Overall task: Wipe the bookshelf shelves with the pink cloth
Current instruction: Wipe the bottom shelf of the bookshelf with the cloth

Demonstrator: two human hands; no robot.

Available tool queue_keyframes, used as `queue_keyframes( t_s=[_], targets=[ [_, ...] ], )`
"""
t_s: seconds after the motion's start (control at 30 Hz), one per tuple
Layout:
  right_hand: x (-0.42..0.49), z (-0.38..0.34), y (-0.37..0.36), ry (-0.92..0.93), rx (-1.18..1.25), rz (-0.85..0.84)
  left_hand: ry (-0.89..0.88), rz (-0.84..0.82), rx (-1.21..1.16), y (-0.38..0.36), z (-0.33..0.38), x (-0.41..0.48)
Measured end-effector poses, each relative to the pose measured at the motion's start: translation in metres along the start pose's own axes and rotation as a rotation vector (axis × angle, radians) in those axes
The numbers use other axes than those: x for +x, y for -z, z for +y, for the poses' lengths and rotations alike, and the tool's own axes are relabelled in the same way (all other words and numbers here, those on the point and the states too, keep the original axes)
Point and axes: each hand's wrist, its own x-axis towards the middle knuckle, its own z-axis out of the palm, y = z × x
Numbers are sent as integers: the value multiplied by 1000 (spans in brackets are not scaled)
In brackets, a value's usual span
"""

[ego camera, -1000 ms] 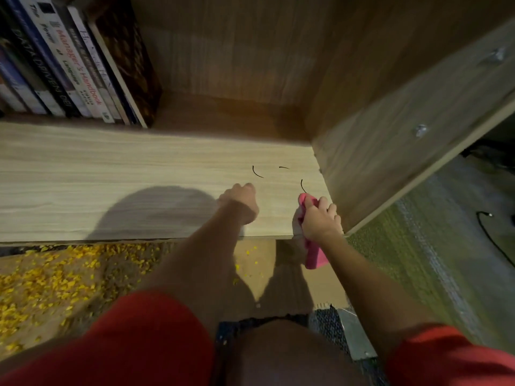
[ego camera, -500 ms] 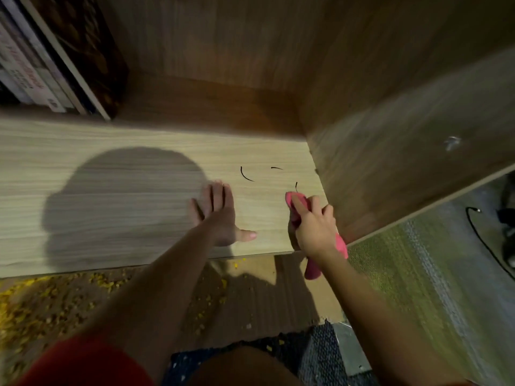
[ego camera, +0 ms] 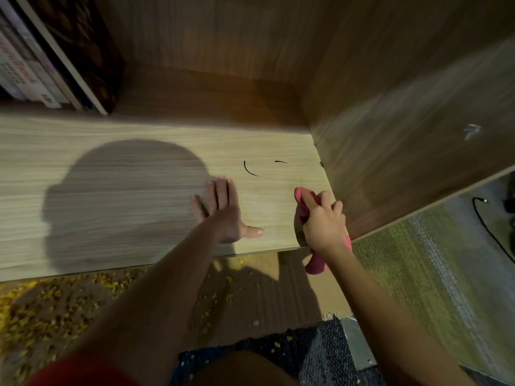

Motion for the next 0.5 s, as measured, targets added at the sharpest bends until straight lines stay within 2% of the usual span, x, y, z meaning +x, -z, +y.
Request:
queue_keyframes(
  t_s=[0.17, 0.33, 0.4, 0.5],
  targets=[
    [33, -2, 3, -12, -55, 24, -10, -57, 40, 5, -1, 3],
    [73, -12, 4, -87, 36, 30, -22, -75, -4, 5, 0, 3],
    [56, -12, 3, -35, 65, 58, -24, -76, -3, 5, 0, 3],
    [11, -5, -7, 142, 138, 134, -4, -88, -6, 5, 0, 5]
  ],
)
